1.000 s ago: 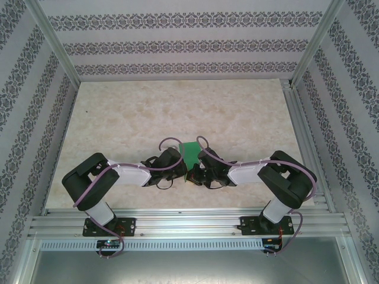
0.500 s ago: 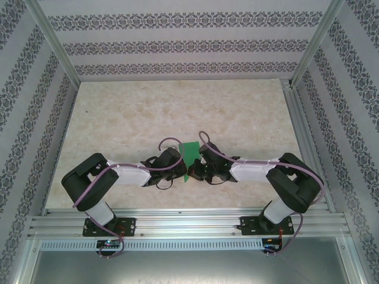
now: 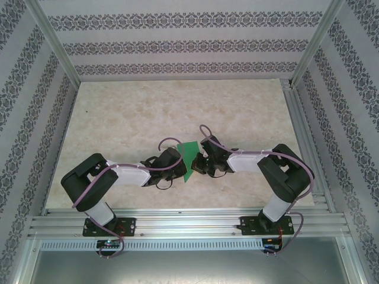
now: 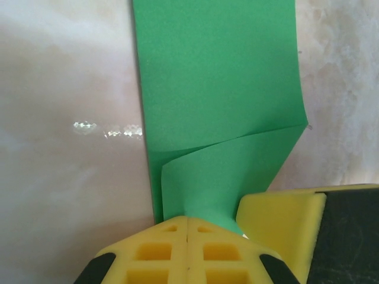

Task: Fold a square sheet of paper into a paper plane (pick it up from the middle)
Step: Third fold the triangle at the center of the table.

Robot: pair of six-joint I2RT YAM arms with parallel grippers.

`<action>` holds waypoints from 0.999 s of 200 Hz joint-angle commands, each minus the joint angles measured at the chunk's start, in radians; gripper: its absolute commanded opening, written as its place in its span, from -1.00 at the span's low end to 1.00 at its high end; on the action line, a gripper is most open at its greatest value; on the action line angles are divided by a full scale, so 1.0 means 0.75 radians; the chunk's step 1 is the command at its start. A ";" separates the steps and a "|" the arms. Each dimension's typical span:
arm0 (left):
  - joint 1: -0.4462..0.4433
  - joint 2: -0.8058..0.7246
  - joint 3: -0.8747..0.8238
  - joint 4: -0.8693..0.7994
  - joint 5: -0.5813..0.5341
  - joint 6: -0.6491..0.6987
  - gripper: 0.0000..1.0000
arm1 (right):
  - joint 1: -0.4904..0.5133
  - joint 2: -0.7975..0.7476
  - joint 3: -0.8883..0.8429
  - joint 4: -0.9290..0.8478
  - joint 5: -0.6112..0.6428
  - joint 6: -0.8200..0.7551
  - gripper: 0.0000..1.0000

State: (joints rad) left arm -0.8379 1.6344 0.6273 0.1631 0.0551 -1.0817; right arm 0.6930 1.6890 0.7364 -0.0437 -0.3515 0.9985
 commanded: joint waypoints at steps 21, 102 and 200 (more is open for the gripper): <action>0.003 -0.014 0.022 -0.080 0.002 0.053 -1.00 | -0.031 -0.089 0.086 -0.146 0.013 -0.099 -1.00; 0.003 -0.013 0.028 -0.101 0.001 0.064 -1.00 | -0.110 0.108 0.100 -0.122 0.020 -0.174 -1.00; 0.003 -0.009 0.041 -0.124 -0.002 0.074 -1.00 | -0.205 0.041 0.189 -0.145 -0.076 -0.228 -0.97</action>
State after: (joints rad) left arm -0.8379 1.6341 0.6422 0.1314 0.0551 -1.0512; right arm 0.5583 1.7103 0.8494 -0.1459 -0.3946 0.8639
